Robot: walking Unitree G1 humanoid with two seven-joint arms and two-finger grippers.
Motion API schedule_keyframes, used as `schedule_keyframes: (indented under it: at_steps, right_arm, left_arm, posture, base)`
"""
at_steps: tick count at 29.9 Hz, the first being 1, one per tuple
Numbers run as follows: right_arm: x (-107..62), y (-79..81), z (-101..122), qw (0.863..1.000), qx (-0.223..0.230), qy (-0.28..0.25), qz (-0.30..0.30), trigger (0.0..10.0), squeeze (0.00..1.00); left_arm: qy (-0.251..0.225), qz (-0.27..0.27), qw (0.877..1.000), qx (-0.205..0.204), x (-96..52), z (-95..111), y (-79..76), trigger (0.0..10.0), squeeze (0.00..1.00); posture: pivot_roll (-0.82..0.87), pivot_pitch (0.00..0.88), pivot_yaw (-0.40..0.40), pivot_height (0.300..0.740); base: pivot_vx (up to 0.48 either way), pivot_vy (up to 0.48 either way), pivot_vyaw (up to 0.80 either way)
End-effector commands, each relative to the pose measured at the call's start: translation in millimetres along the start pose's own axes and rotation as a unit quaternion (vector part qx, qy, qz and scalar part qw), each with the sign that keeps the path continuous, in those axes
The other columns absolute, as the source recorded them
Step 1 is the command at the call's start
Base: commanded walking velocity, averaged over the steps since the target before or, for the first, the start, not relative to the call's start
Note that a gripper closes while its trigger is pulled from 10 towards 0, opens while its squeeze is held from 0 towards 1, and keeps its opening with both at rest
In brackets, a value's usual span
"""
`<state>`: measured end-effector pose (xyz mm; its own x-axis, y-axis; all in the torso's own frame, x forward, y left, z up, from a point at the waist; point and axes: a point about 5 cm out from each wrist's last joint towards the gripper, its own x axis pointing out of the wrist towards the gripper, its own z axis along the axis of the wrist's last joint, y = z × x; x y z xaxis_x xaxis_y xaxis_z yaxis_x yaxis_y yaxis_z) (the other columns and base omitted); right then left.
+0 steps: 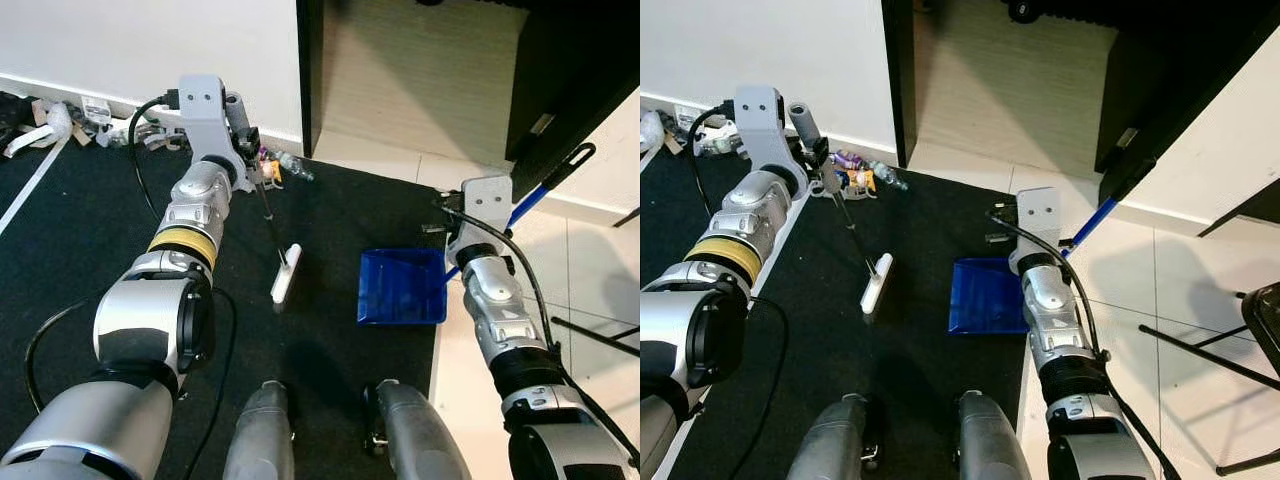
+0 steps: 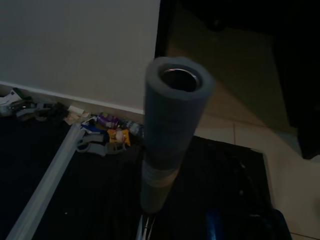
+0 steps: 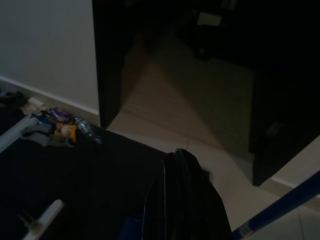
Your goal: Sweep floor
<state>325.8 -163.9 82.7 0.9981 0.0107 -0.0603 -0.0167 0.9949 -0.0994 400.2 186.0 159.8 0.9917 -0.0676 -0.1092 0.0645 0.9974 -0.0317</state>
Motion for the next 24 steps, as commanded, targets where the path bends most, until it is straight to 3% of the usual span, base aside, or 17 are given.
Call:
schedule_keyframes:
  at_steps: [1,8,9,10,11,12,19,24]
  right_arm:
    - [-1.0,-2.4,-4,1.000,0.007,0.012,-0.008,10.0,0.00]
    - [-2.0,1.1,-5,1.000,0.010,0.012,-0.006,10.0,0.00]
    - [-2.9,1.2,-6,1.000,0.011,0.013,-0.005,10.0,0.00]
    - [-3.3,1.3,-6,1.000,0.011,0.014,-0.005,10.0,0.00]
    - [-3.6,1.3,-7,1.000,0.011,0.015,-0.005,10.0,0.00]
    - [-3.9,1.2,-7,1.000,0.011,0.016,-0.005,10.0,0.00]
    - [-2.7,2.1,-7,1.000,0.011,0.019,-0.001,10.0,0.00]
    - [-1.9,3.9,-7,1.000,0.011,0.020,0.005,10.0,0.00]
  left_arm:
    - [0.003,-0.008,1.000,-0.005,0.2,-3,-3.7,0.0,0.00]
    - [0.000,-0.001,1.000,0.003,-3.3,-8,4.1,0.0,0.00]
    - [0.001,0.007,1.000,0.021,-5.5,-11,9.0,0.0,0.00]
    - [0.000,0.013,1.000,0.027,-6.8,-12,12.3,7.2,0.00]
    - [-0.001,0.017,0.999,0.031,-7.5,-12,14.3,7.2,0.00]
    - [-0.003,0.021,0.999,0.034,-8.7,-13,17.1,10.0,0.00]
    - [-0.014,0.037,0.999,0.023,-16.5,-21,28.4,10.0,0.00]
    - [-0.018,0.038,0.999,0.023,-19.7,-26,28.0,10.0,0.00]
  posture:
    - [-0.11,0.144,-0.024,0.740]
    - [-0.10,0.149,-0.024,0.740]
    - [-0.10,0.151,-0.025,0.740]
    - [-0.10,0.152,-0.026,0.740]
    - [-0.10,0.152,-0.026,0.740]
    - [-0.09,0.154,-0.028,0.740]
    - [-0.08,0.156,-0.034,0.740]
    - [-0.07,0.158,-0.042,0.740]
  base:
    - [0.000,0.000,0.00]
    - [0.000,0.000,0.00]
    - [0.000,0.000,0.00]
    - [0.000,0.000,0.00]
    - [0.000,0.000,0.00]
    - [0.000,0.000,0.00]
    - [0.000,0.000,0.00]
    - [0.000,0.000,0.00]
